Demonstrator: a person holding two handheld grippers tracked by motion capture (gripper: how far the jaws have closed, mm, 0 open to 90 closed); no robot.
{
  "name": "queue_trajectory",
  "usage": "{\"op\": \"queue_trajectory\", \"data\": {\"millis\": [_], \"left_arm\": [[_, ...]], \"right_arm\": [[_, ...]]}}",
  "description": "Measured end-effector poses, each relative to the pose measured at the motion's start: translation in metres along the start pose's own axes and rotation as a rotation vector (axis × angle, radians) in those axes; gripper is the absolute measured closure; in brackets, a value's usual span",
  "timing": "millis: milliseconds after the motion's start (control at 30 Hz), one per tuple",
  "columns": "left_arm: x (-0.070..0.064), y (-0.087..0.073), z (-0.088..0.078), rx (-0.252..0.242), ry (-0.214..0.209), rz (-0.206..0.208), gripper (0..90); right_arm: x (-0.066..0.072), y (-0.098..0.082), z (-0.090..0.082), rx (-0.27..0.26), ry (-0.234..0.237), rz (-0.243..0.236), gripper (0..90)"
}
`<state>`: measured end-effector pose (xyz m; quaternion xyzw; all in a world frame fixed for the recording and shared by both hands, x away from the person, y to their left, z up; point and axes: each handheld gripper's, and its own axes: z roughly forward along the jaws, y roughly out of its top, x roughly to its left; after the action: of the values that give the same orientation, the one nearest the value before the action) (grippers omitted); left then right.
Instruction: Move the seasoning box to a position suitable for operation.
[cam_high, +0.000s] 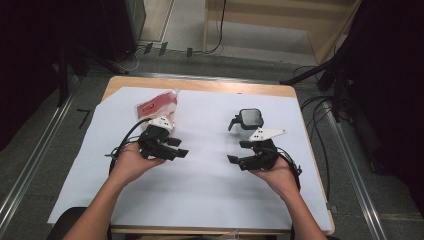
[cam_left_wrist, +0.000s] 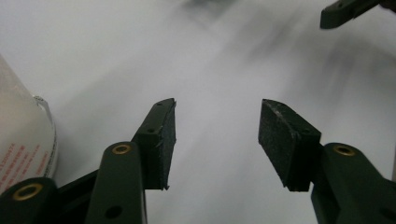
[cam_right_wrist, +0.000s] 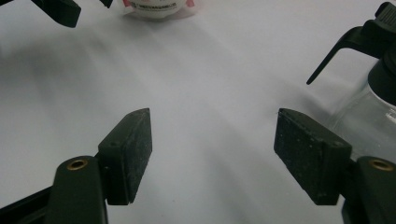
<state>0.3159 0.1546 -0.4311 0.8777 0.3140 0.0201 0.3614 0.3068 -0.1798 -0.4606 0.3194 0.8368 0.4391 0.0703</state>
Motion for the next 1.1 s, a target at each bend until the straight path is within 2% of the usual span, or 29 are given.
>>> {"op": "queue_trajectory", "data": {"millis": [100, 167, 200, 300, 333, 367, 400, 500, 533, 567, 600, 667, 867, 1100], "left_arm": [[0.000, -0.001, -0.001, 0.011, -0.018, -0.010, 46.0], [0.005, -0.001, -0.001, 0.017, -0.077, -0.060, 43.2], [0.006, -0.001, -0.001, 0.012, -0.093, -0.071, 41.3], [0.006, -0.003, -0.001, 0.006, -0.107, -0.065, 33.7], [0.007, -0.004, -0.002, 0.003, -0.115, -0.054, 33.7], [0.007, -0.004, -0.002, -0.002, -0.112, -0.050, 30.7], [0.006, -0.004, -0.002, -0.013, -0.093, -0.046, 30.7], [0.006, -0.004, -0.003, -0.011, -0.083, -0.036, 32.5], [0.006, -0.006, -0.003, -0.007, -0.058, -0.028, 32.8], [0.006, -0.006, -0.003, -0.007, -0.058, -0.028, 34.1], [0.007, -0.009, -0.001, 0.018, -0.053, -0.024, 37.1], [0.007, -0.009, -0.001, 0.033, -0.049, -0.023, 37.2], [0.007, -0.010, -0.001, 0.027, -0.048, -0.005, 38.8], [0.005, -0.010, -0.002, 0.023, -0.070, 0.025, 44.4]], "right_arm": [[0.002, 0.000, -0.001, 0.005, -0.003, 0.002, 29.1], [0.004, 0.001, -0.002, -0.002, -0.005, 0.008, 29.8], [0.005, 0.001, -0.002, -0.006, -0.007, 0.005, 30.4], [0.006, 0.000, -0.002, -0.007, -0.017, -0.006, 31.2], [0.006, 0.000, -0.002, -0.006, -0.019, -0.007, 31.6], [0.006, 0.000, -0.002, -0.006, -0.018, -0.003, 32.4], [0.005, 0.000, -0.002, -0.002, -0.012, 0.015, 33.2], [0.003, -0.001, -0.001, 0.013, -0.008, 0.030, 34.6], [0.003, -0.001, 0.000, 0.022, -0.016, 0.032, 34.7], [0.003, -0.001, 0.000, 0.022, -0.016, 0.032, 34.7], [0.002, -0.002, 0.000, 0.027, -0.023, 0.034, 35.1], [0.001, -0.002, -0.001, 0.024, -0.033, 0.042, 35.9], [-0.003, -0.003, -0.003, 0.029, -0.050, 0.055, 37.1], [-0.005, -0.005, -0.004, 0.031, -0.059, 0.061, 38.7]]}}
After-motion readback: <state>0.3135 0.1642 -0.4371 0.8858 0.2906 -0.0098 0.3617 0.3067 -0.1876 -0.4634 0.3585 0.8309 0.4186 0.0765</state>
